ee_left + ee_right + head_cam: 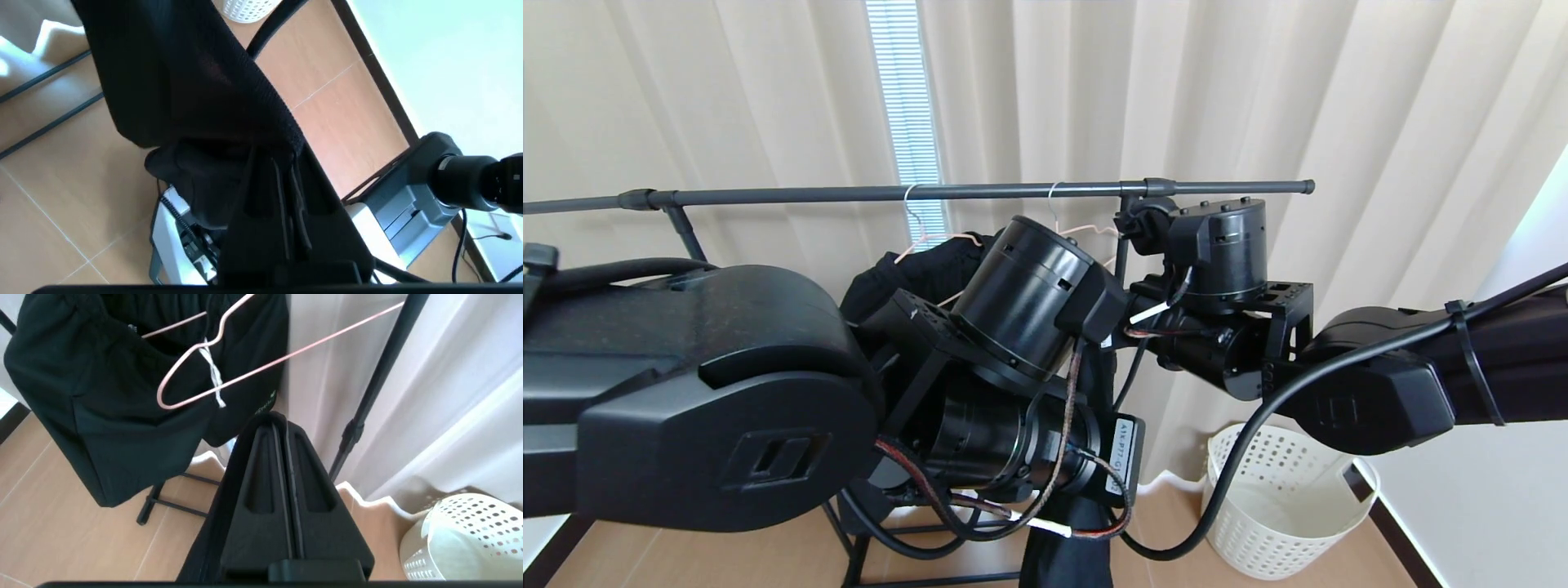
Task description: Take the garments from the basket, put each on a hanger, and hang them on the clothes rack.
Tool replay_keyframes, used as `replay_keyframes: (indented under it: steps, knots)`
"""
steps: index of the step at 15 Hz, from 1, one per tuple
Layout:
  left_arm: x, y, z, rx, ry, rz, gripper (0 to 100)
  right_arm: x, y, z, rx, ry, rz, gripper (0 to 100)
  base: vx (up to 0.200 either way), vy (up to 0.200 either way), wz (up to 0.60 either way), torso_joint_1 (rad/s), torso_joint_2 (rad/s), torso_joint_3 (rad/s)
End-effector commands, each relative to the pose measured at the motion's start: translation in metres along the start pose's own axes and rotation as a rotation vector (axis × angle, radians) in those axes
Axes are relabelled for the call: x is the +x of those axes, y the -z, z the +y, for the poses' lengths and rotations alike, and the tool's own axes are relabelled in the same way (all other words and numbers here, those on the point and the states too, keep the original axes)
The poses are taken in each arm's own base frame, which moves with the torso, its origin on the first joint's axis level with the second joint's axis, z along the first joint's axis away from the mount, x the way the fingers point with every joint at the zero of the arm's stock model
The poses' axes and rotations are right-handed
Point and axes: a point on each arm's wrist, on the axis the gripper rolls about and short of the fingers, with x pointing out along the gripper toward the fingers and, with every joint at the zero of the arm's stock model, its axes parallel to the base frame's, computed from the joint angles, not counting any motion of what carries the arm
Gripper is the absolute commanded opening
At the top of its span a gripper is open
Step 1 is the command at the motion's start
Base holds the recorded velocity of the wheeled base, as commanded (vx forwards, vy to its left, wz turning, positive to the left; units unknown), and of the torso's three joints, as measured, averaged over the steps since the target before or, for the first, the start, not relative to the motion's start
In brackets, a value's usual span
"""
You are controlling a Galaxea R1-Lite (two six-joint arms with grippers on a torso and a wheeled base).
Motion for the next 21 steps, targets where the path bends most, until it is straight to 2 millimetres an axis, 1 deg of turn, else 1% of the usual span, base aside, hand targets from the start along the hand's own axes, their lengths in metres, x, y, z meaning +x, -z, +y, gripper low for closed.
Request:
replay_keyframes:
  steps: [1,3,6,7,9,11,13,15,16,19,21]
  knots:
    - [0.0,0.002,0.003,-0.002,-0.022,-0.001,0,-0.001,-0.001,0.0,-0.001,0.001,-0.003,0,0.0,0.0,0.0,0.0,0.0,0.0]
    - [0.0,0.003,0.009,-0.005,-0.053,-0.002,0,-0.002,-0.003,-0.004,0.004,0.01,-0.008,0,0.0,0.0,0.0,0.0,0.0,0.0]
    - [-0.002,0.002,0.032,0.003,-0.118,-0.001,0,-0.006,-0.013,-0.017,0.015,0.04,-0.032,0,0.0,0.0,0.0,0.0,0.0,0.0]
    - [-0.003,0.002,0.037,0.011,-0.144,-0.009,0,-0.007,-0.014,-0.019,0.014,0.044,-0.034,0,0.0,0.0,0.0,0.0,0.0,0.0]
    - [-0.005,-0.004,0.054,-0.014,-0.227,-0.038,0,-0.009,-0.018,-0.024,0.003,0.055,-0.043,0,0.0,0.0,0.0,0.0,0.0,0.0]
    - [-0.007,-0.01,0.068,-0.046,-0.264,-0.055,0,-0.011,-0.015,-0.026,-0.016,0.062,-0.036,0,0.0,0.0,0.0,0.0,0.0,0.0]
    - [-0.008,-0.017,0.083,-0.059,-0.293,-0.089,0,-0.022,-0.014,-0.029,-0.069,0.065,-0.031,0,0.0,0.0,0.0,0.0,0.0,0.0]
    - [-0.009,-0.021,0.09,-0.047,-0.304,-0.107,0,-0.033,-0.015,-0.032,-0.106,0.065,-0.034,0,0.0,0.0,0.0,0.0,0.0,0.0]
    - [-0.01,-0.025,0.092,-0.031,-0.309,-0.119,0,-0.046,-0.017,-0.036,-0.144,0.063,-0.042,0,0.0,0.0,0.0,0.0,0.0,0.0]
    - [-0.008,-0.037,0.094,-0.027,-0.303,-0.173,0,-0.067,-0.015,-0.042,-0.238,0.065,-0.04,0,0.0,0.0,0.0,0.0,0.0,0.0]
    - [-0.007,-0.041,0.094,0.0,-0.305,-0.182,0,-0.079,-0.013,-0.045,-0.285,0.063,-0.04,0,0.0,0.0,0.0,0.0,0.0,0.0]
